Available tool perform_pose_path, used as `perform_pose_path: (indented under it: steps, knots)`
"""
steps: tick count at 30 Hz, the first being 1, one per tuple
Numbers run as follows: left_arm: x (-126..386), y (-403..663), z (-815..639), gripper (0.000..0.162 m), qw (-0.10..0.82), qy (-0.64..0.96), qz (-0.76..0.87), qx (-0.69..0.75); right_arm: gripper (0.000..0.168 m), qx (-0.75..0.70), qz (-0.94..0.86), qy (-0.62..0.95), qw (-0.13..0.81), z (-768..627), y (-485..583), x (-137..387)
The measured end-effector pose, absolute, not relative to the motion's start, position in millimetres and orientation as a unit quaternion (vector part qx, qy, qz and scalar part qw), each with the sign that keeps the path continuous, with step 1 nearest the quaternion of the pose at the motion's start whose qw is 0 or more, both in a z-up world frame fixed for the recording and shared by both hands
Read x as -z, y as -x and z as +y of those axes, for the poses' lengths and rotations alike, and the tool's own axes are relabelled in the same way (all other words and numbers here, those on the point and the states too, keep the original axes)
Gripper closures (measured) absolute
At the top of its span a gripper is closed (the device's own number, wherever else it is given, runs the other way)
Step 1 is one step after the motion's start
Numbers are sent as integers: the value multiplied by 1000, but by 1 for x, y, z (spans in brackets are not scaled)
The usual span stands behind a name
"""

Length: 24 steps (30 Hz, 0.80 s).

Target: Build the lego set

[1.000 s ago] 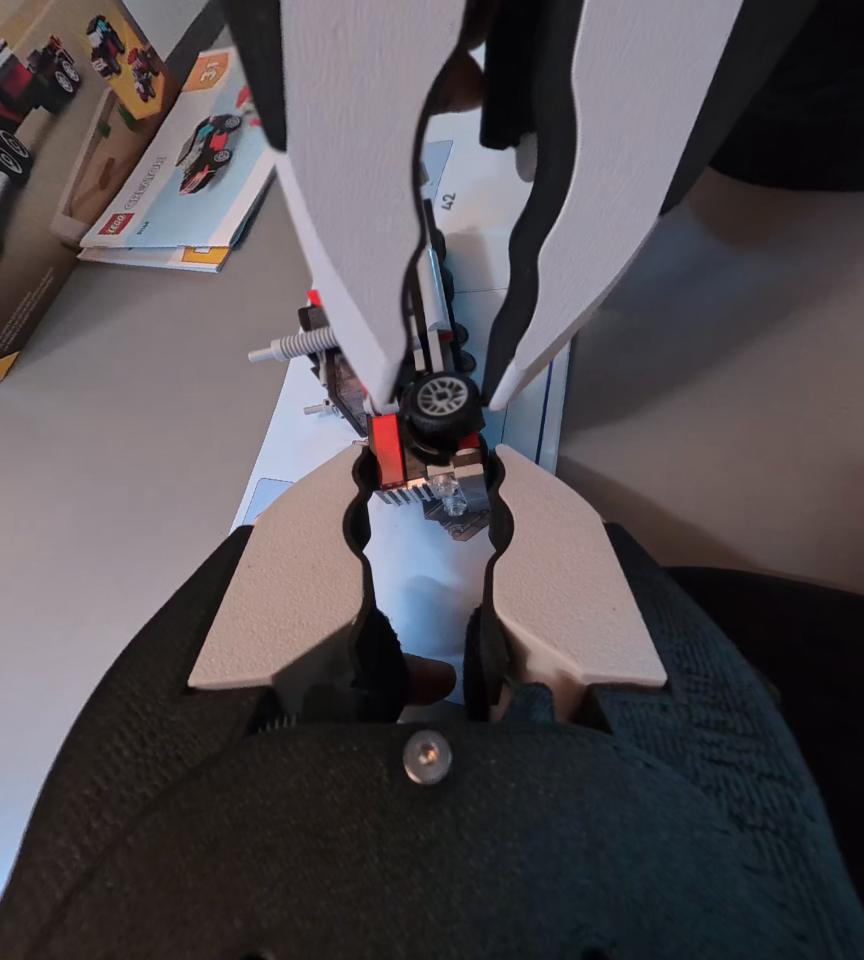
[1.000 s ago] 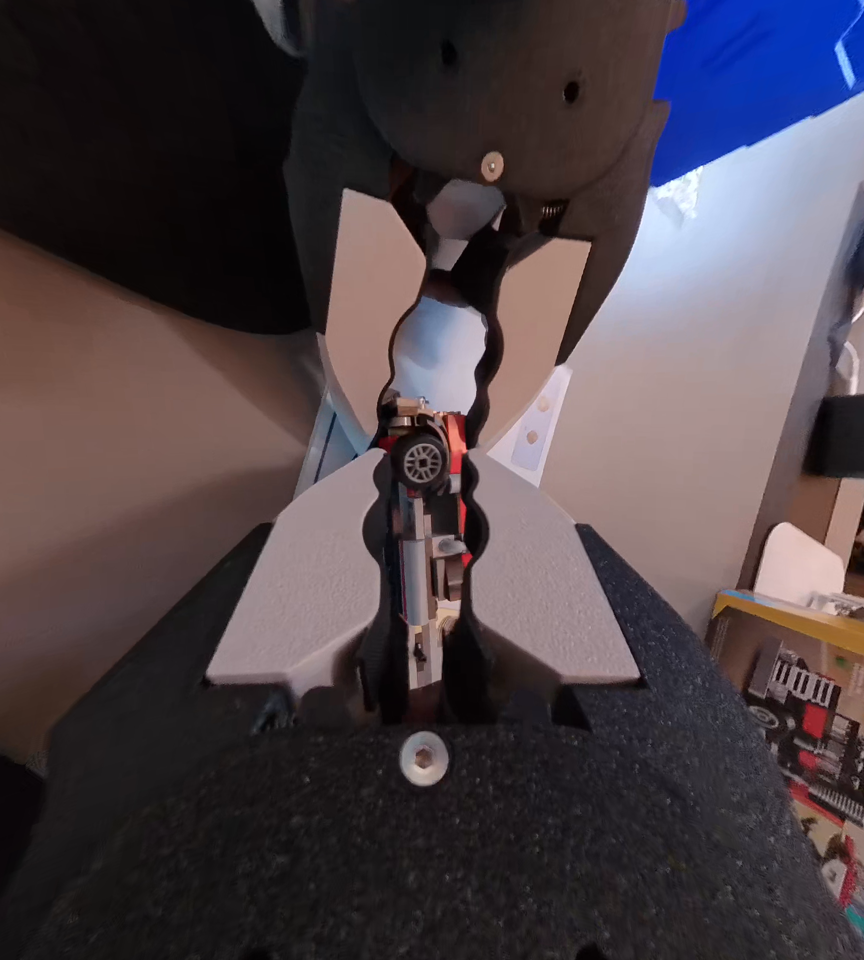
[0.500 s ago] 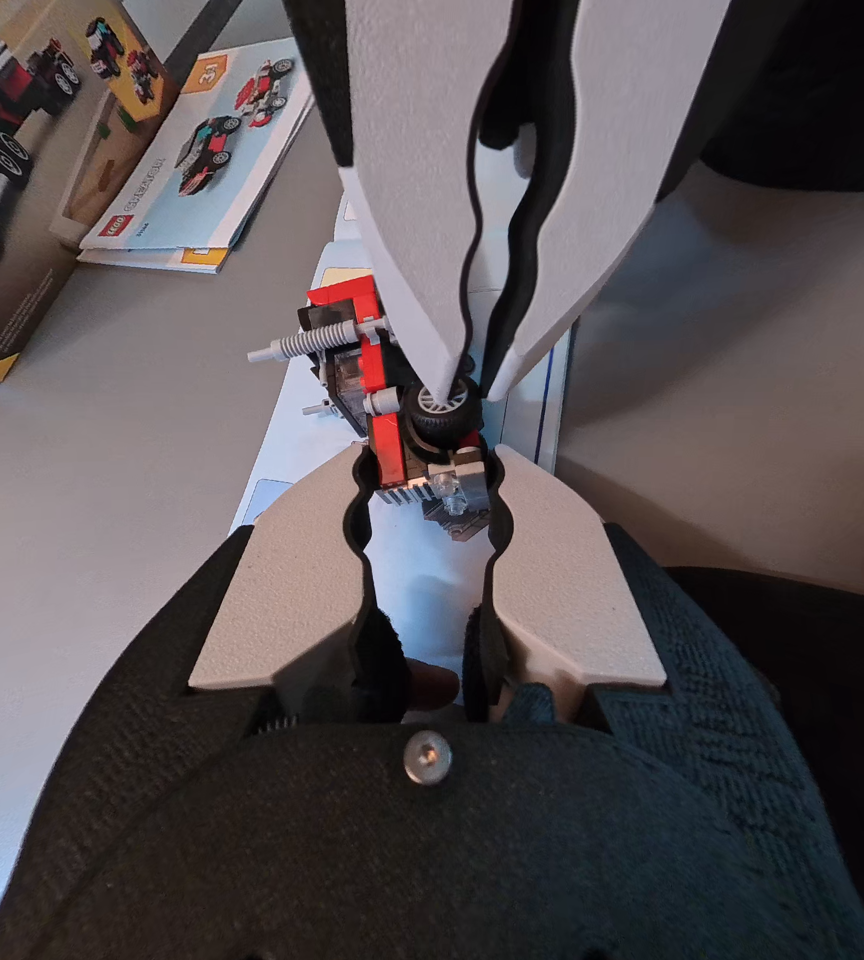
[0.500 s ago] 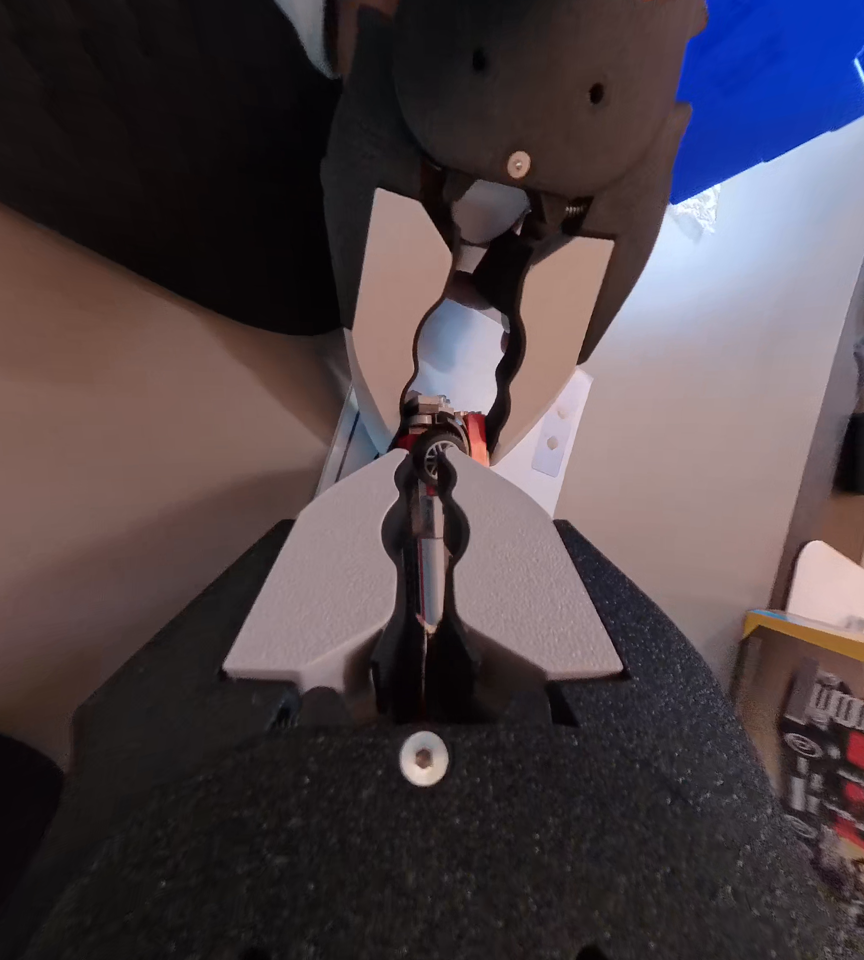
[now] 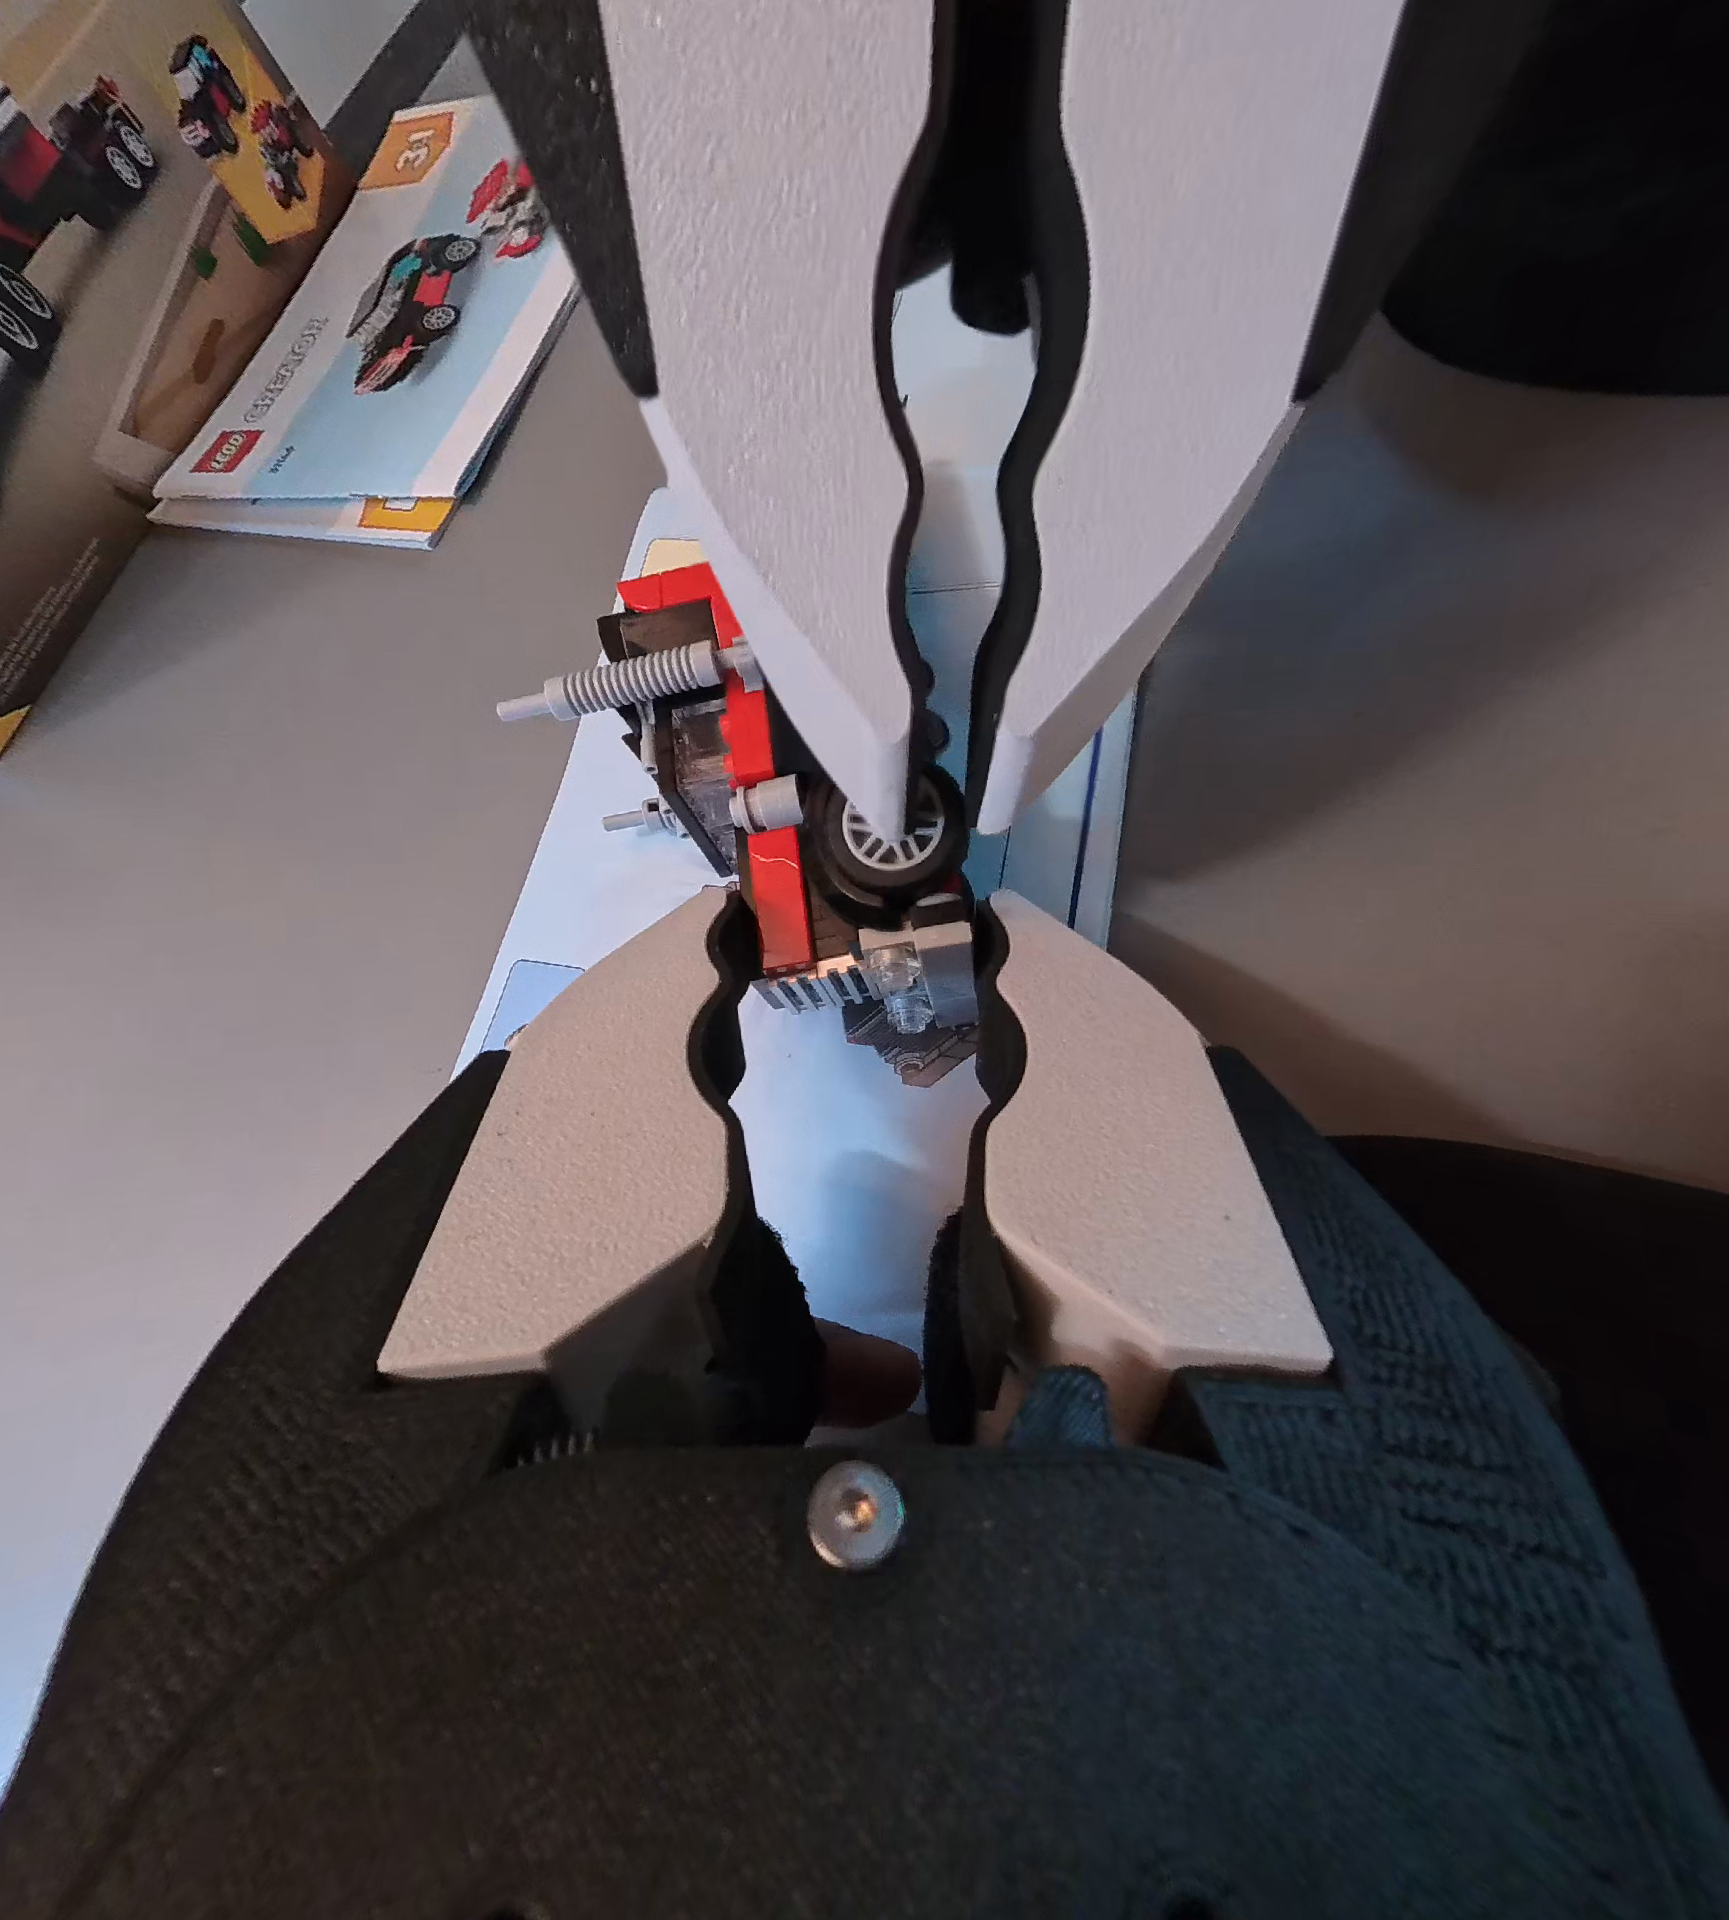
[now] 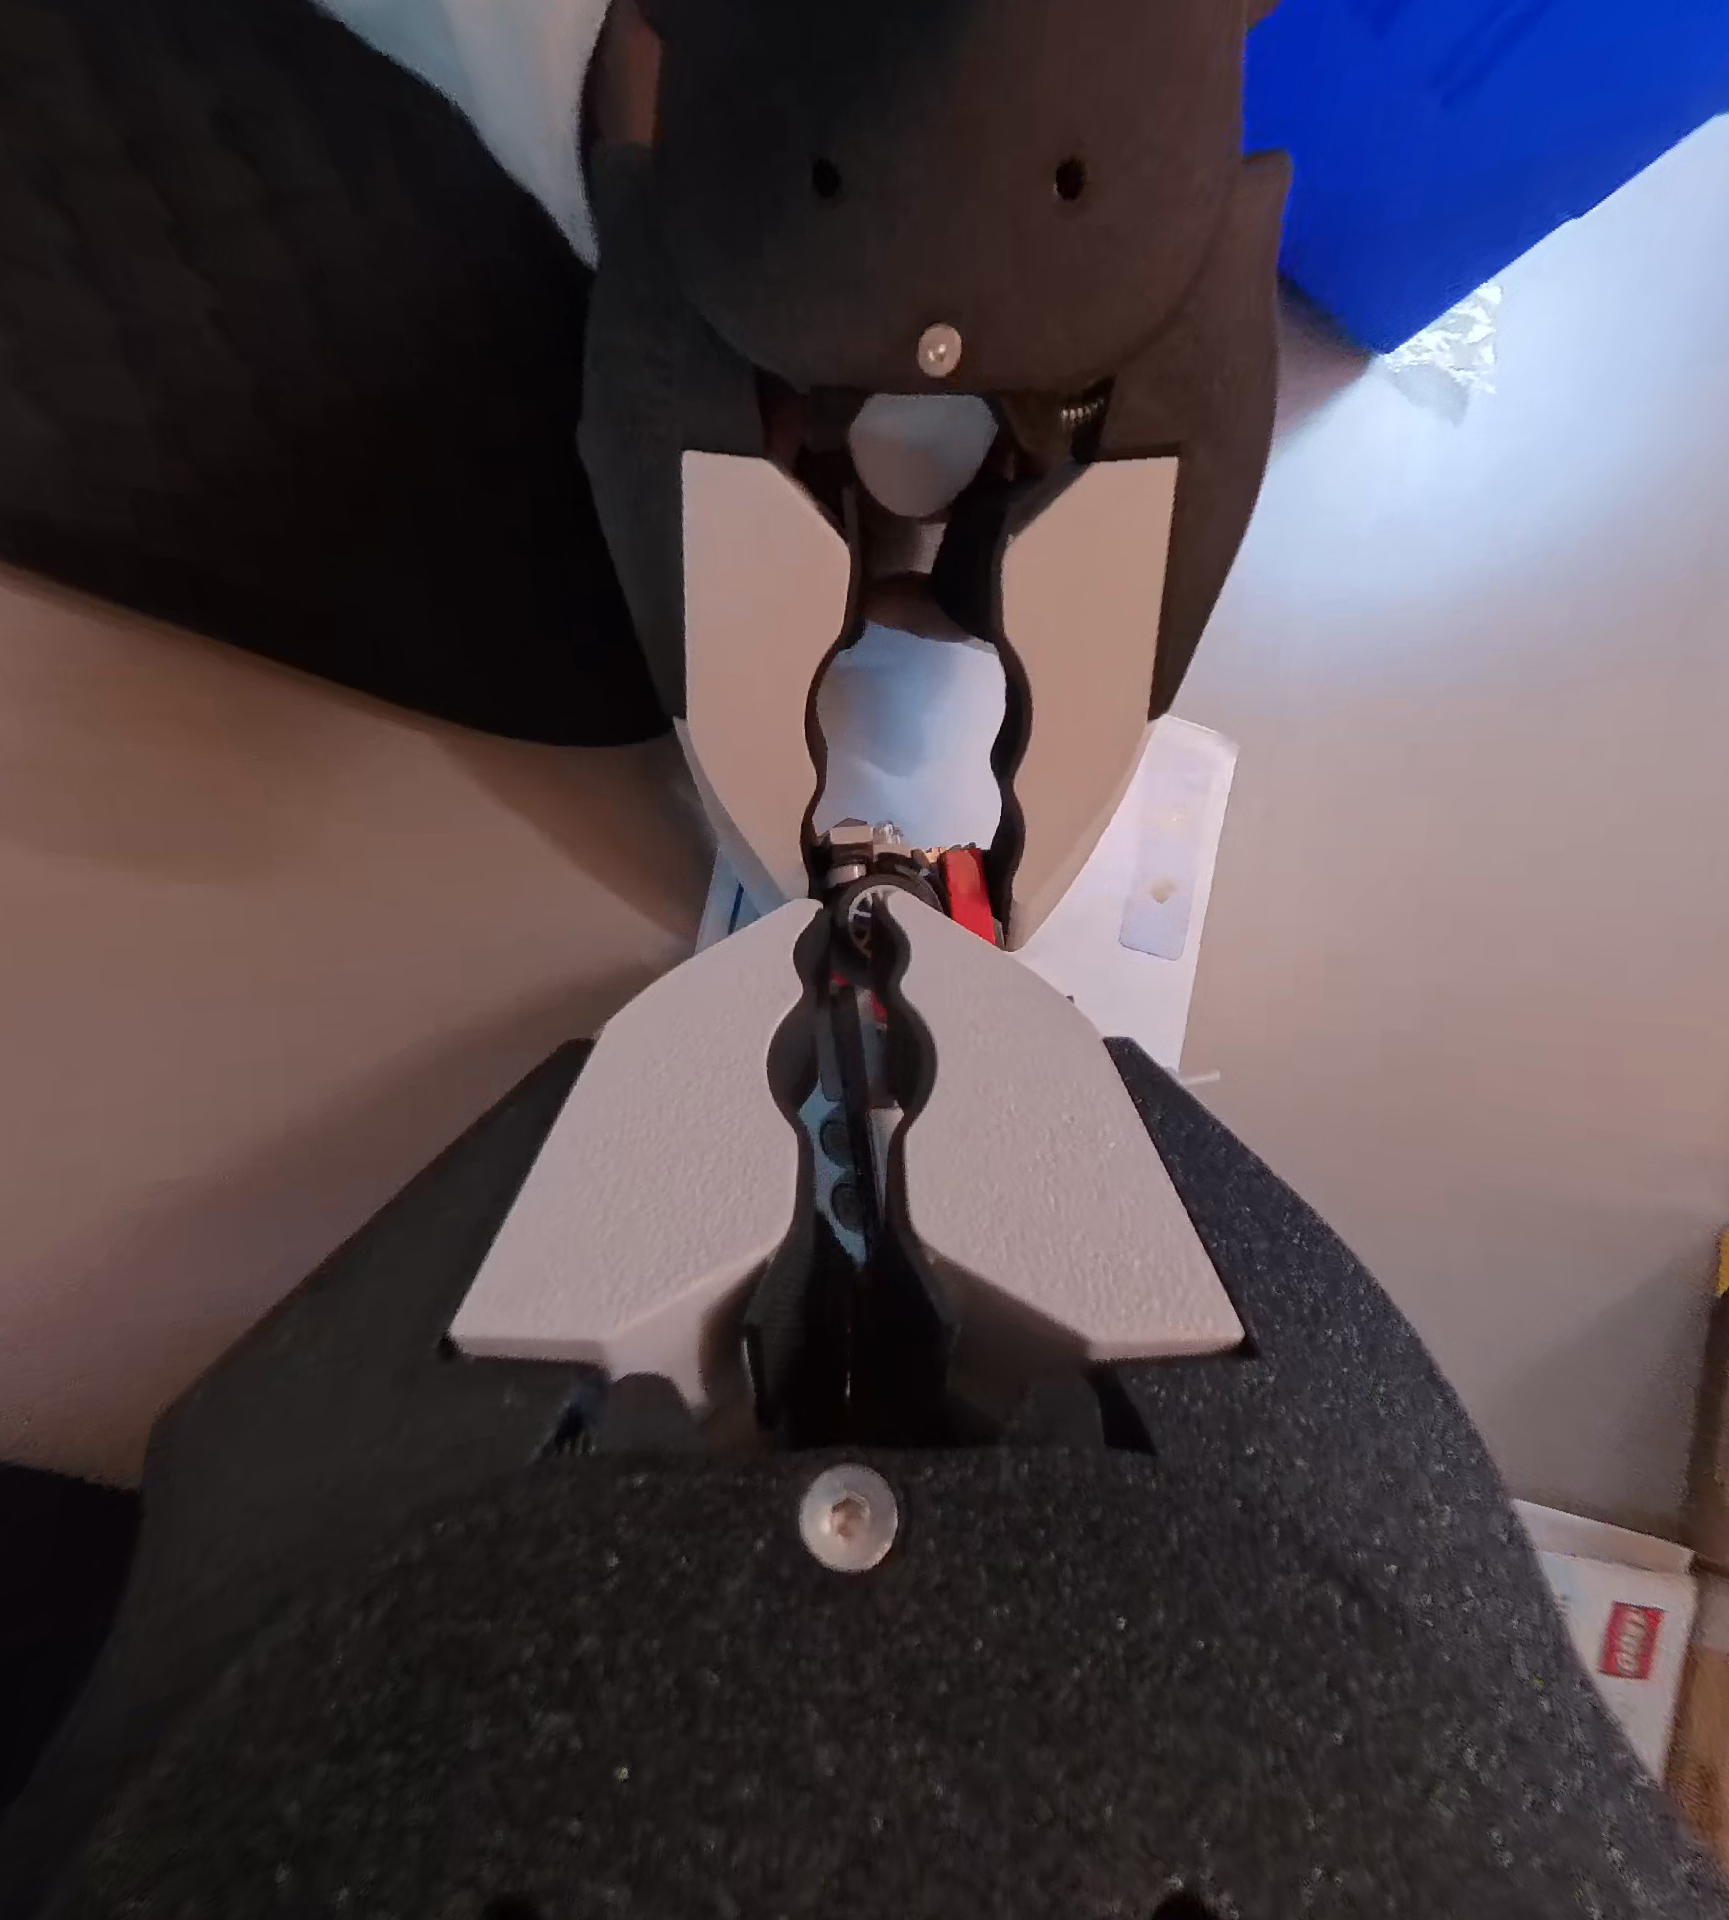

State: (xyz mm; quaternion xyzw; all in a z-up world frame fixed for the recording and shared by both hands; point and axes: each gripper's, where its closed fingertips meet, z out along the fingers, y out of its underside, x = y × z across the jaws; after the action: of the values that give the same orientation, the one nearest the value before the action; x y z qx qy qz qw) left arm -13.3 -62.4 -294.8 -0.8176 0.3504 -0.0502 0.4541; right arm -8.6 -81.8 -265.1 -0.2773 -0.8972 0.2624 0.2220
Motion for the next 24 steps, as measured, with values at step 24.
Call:
perform_pose_path:
  steps: [24]
  knots:
    - [295, 14, -62, 120, 455, 817, 351, 45, 162, -279, -865, 384, 162, -78, 7, 266]
